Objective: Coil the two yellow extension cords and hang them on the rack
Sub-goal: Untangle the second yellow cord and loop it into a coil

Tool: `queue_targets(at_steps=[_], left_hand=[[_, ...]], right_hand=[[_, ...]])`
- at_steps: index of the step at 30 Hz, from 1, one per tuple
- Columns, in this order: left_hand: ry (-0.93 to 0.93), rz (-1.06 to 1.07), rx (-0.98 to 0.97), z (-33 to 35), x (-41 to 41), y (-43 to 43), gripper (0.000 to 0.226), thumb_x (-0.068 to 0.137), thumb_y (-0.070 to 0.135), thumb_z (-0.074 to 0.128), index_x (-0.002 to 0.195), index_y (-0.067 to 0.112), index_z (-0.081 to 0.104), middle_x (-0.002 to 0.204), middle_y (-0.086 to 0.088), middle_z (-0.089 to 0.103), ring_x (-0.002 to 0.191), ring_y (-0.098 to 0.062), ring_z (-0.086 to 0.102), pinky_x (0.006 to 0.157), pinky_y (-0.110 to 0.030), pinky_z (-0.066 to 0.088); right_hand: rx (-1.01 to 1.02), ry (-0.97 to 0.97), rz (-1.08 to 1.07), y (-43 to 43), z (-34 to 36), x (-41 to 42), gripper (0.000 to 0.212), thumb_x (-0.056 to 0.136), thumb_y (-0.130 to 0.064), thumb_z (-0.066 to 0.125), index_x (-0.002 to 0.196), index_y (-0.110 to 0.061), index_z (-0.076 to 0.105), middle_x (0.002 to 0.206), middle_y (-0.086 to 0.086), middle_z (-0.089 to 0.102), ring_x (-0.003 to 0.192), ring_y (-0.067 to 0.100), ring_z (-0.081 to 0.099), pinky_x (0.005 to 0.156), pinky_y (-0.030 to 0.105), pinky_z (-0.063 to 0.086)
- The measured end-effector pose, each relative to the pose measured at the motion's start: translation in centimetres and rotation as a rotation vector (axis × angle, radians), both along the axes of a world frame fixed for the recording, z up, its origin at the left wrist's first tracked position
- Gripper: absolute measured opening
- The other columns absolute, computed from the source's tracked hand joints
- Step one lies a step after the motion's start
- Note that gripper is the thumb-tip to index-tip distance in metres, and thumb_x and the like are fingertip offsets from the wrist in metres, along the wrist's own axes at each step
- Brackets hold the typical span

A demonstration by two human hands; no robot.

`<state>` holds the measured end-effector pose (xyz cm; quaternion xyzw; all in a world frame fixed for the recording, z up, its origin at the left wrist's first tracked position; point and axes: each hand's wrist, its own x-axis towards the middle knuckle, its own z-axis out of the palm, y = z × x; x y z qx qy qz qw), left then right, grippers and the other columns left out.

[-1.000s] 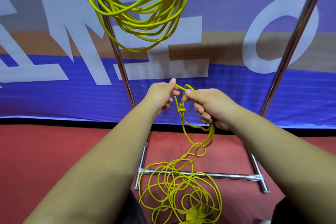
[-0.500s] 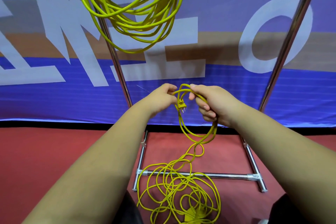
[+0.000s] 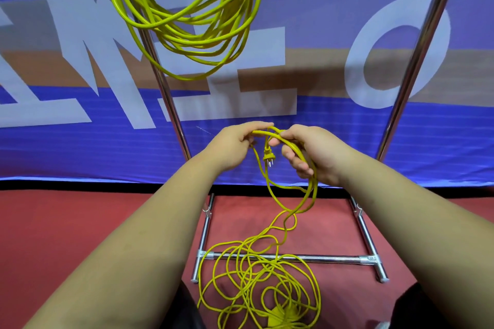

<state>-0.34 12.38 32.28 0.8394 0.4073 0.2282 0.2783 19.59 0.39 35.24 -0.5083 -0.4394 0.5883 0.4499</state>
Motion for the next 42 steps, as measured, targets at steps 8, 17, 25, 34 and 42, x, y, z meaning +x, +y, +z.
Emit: queue_targets(at_steps=[8, 17, 25, 34, 42], left_hand=[[0.071, -0.079, 0.202, 1.1, 1.7, -1.6, 0.085, 0.079, -0.009, 0.044, 0.149, 0.039, 0.050, 0.114, -0.005, 0.061, 0.102, -0.024, 0.061, 0.092, -0.040, 0.052], [0.194, 0.133, -0.195, -1.7, 1.9, -2.3, 0.042, 0.093, 0.011, 0.057, 0.134, 0.018, 0.053, 0.123, -0.001, 0.068, 0.103, -0.020, 0.063, 0.084, -0.030, 0.050], [-0.166, 0.178, -0.651, -6.1, 3.7, -3.2, 0.021, 0.105, 0.013, 0.056, 0.123, 0.023, 0.060, 0.105, -0.019, 0.072, 0.081, -0.031, 0.069, 0.080, -0.041, 0.063], [-0.328, 0.408, -0.454, -5.6, 3.7, -2.3, 0.034, 0.104, 0.031, 0.062, 0.096, -0.002, 0.064, 0.089, -0.016, 0.066, 0.073, -0.030, 0.069, 0.070, -0.050, 0.065], [-0.206, 0.424, -0.340, -4.6, 3.8, -2.9, 0.045, 0.104, 0.053, 0.047, 0.090, 0.011, 0.052, 0.079, -0.014, 0.072, 0.057, -0.033, 0.074, 0.062, -0.045, 0.064]], right_hand=[[0.019, -0.067, -0.017, -0.2, 0.0, -0.2, 0.041, 0.109, -0.039, 0.051, 0.112, -0.005, 0.075, 0.059, -0.001, 0.030, 0.040, 0.013, 0.024, 0.044, 0.023, 0.020], [0.094, -0.030, -0.083, 0.0, 0.0, 0.1, 0.039, 0.110, -0.033, 0.051, 0.108, -0.002, 0.075, 0.056, 0.001, 0.028, 0.037, 0.016, 0.025, 0.042, 0.023, 0.025], [0.098, -0.007, -0.106, -0.2, 0.2, 0.7, 0.039, 0.109, -0.032, 0.051, 0.109, -0.002, 0.075, 0.053, 0.001, 0.031, 0.039, 0.018, 0.028, 0.044, 0.026, 0.030], [0.101, 0.042, -0.098, -0.6, 0.7, 1.0, 0.041, 0.106, -0.046, 0.058, 0.102, -0.008, 0.072, 0.056, 0.002, 0.032, 0.041, 0.015, 0.023, 0.044, 0.024, 0.022], [0.176, -0.116, -0.150, -0.4, 0.4, 1.6, 0.024, 0.096, -0.033, 0.076, 0.080, -0.017, 0.068, 0.054, 0.006, 0.039, 0.046, 0.022, 0.039, 0.050, 0.031, 0.038]])
